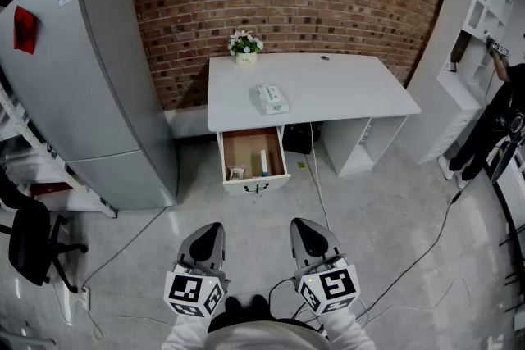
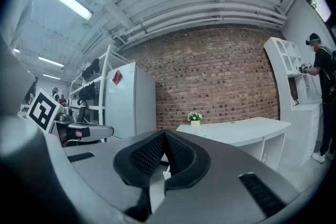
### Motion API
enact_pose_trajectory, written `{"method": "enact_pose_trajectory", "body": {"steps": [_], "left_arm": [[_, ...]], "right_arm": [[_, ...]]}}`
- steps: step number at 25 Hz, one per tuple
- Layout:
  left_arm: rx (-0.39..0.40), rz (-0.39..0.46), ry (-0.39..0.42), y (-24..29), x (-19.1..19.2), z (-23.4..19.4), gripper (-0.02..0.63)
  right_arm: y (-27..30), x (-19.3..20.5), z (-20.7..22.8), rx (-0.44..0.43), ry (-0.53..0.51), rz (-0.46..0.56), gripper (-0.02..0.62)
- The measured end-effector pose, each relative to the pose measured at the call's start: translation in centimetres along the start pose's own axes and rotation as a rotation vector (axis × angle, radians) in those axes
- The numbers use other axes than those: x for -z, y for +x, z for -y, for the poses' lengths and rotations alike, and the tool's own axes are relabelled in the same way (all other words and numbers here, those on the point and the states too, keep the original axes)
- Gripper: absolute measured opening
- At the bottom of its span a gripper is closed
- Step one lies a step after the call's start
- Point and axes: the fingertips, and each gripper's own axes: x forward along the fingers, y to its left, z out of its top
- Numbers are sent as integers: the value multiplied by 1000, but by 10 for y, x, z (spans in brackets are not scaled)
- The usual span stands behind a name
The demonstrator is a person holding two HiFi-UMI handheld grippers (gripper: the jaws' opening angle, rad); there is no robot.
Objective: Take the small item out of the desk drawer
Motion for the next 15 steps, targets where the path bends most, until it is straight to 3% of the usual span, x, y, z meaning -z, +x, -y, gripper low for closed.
{"method": "enact_pose_trajectory", "body": {"steps": [15], "left_arm": [[0, -5, -19, 10, 3, 15, 17]], "right_arm": [[-5, 3, 13, -15, 4, -7, 26]]}}
